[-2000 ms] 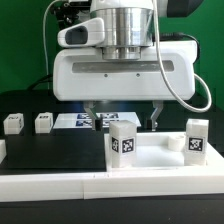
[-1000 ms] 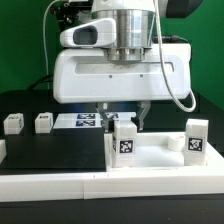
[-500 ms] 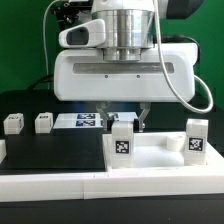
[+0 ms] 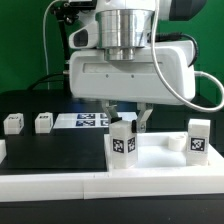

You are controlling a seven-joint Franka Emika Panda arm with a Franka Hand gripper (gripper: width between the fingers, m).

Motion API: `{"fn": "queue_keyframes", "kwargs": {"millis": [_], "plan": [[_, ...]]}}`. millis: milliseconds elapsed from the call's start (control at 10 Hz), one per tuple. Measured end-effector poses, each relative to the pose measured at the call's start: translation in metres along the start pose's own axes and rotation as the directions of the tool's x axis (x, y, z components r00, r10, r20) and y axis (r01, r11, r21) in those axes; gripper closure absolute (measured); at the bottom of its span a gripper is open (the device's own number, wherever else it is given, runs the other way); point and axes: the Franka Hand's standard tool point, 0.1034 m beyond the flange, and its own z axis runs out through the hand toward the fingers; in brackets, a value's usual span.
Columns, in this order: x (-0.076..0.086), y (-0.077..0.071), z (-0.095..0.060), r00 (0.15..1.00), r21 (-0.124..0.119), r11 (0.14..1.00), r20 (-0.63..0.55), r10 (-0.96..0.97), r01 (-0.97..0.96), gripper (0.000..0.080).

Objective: Assemble square table

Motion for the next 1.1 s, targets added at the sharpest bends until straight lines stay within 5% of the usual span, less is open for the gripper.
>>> {"fn": "queue_keyframes", "kwargs": {"millis": [600, 700, 800, 900, 1100], "plan": [[-0.0009, -0.0029, 0.0005, 0.940, 0.000, 0.940, 0.014, 0.341, -0.341, 0.0507], [-0.0005, -0.0025, 0.0006, 0.954, 0.000, 0.954, 0.014, 0.301, -0.301, 0.0310], [0.0002, -0.0018, 0.0006, 0.961, 0.000, 0.962, 0.014, 0.275, -0.275, 0.0310], [-0.0002, -0.0019, 0.0009, 0.969, 0.000, 0.969, 0.014, 0.248, -0.248, 0.0182], [-0.0026, -0.0005, 0.0035, 1.000, -0.002, 1.000, 0.016, 0.011, -0.011, 0.0159]]}}
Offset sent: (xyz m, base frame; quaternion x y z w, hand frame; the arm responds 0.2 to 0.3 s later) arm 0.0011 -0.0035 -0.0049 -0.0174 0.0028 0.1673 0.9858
